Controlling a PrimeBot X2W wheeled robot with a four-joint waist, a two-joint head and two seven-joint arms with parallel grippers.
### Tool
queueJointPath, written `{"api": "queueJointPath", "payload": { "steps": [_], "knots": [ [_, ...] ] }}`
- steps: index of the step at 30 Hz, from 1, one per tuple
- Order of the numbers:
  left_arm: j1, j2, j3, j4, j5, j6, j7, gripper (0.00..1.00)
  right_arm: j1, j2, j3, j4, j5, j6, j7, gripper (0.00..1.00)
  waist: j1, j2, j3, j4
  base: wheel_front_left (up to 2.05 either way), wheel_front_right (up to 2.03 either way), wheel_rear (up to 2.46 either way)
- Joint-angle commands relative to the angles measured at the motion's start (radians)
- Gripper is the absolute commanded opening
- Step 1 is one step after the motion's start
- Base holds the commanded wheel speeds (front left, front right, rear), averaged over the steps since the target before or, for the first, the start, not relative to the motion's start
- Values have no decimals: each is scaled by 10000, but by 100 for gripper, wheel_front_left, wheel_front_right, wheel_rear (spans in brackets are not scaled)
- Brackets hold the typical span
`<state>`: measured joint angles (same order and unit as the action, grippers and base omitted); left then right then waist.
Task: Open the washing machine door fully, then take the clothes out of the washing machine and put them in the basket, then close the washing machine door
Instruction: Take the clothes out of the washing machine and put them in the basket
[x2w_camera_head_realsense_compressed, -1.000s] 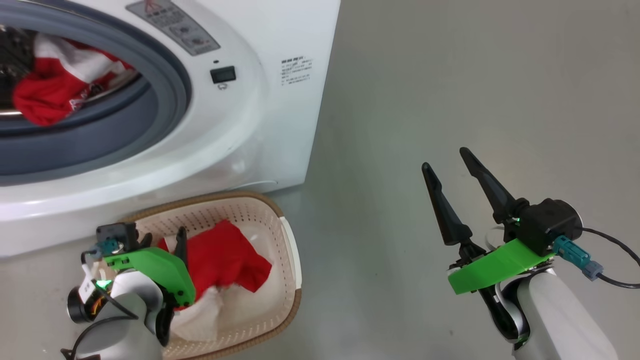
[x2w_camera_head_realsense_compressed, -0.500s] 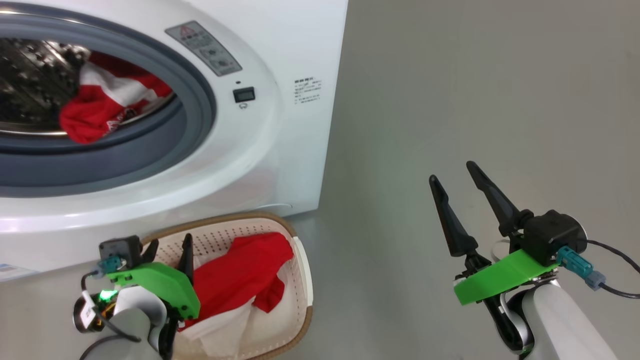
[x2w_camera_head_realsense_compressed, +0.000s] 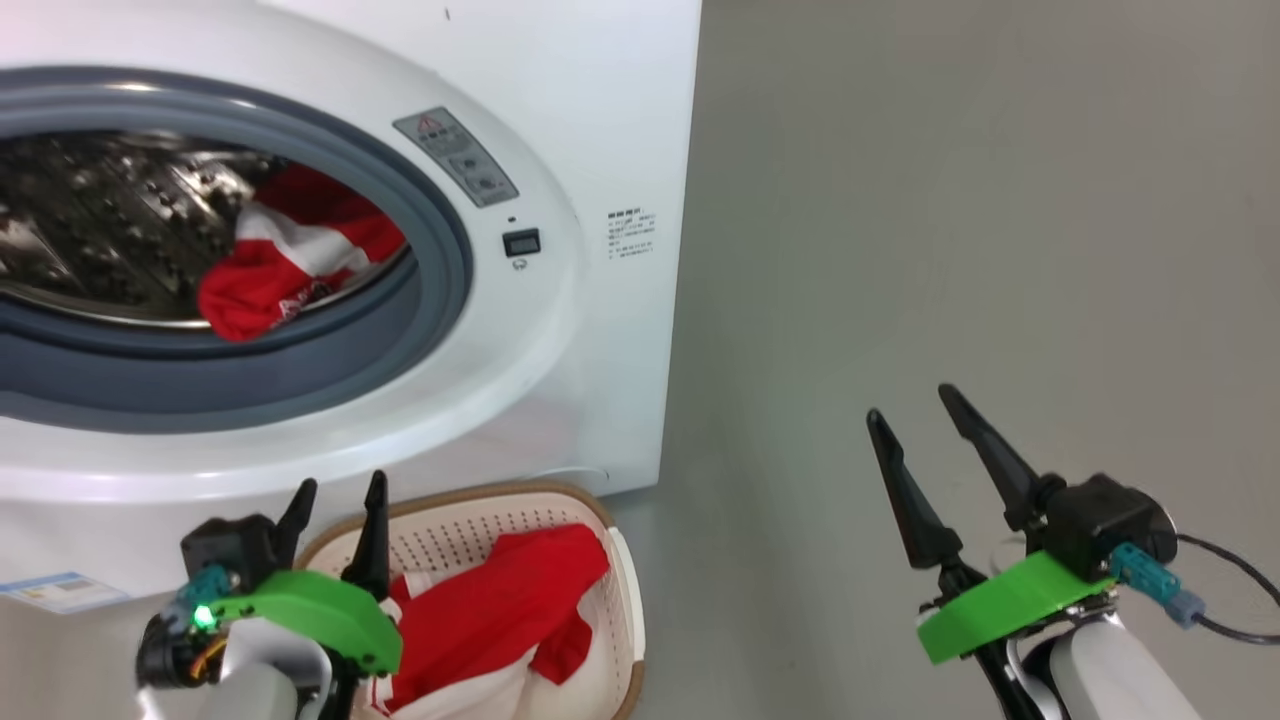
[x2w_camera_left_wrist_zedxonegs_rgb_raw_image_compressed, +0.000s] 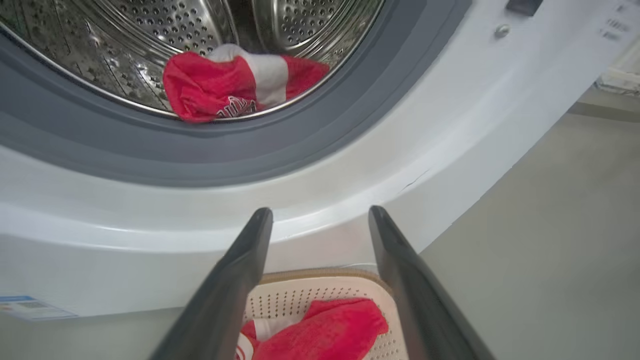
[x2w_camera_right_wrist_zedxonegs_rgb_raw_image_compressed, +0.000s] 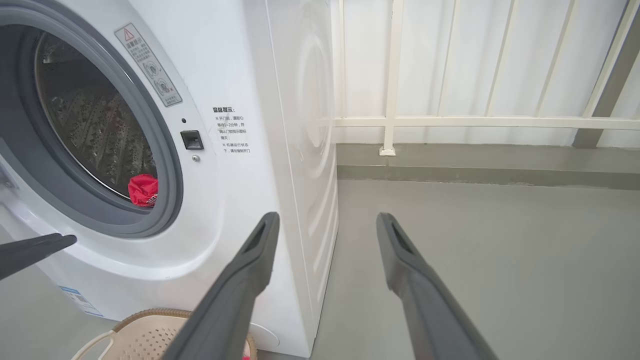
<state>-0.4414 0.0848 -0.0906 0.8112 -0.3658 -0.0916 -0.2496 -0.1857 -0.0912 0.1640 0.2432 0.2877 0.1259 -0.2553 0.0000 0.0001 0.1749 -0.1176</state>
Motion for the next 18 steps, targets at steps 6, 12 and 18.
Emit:
{"api": "queueJointPath", "payload": {
  "steps": [6,12,18],
  "knots": [
    [1485,166,971,-2262,333,2,-121,100,246,-104,105,-252,-182,48,-65,100,0,-1,-731,95,0,0,0],
    [2579,-22,1587,-3837,644,-19,-121,100,492,-83,10,-387,-193,48,-65,100,0,-1,-1136,102,0,0,0],
    [3465,-213,1703,-5248,1044,0,-122,100,799,-30,-220,-528,-207,48,-65,100,0,-1,-1500,138,0,0,0]
  ]
}}
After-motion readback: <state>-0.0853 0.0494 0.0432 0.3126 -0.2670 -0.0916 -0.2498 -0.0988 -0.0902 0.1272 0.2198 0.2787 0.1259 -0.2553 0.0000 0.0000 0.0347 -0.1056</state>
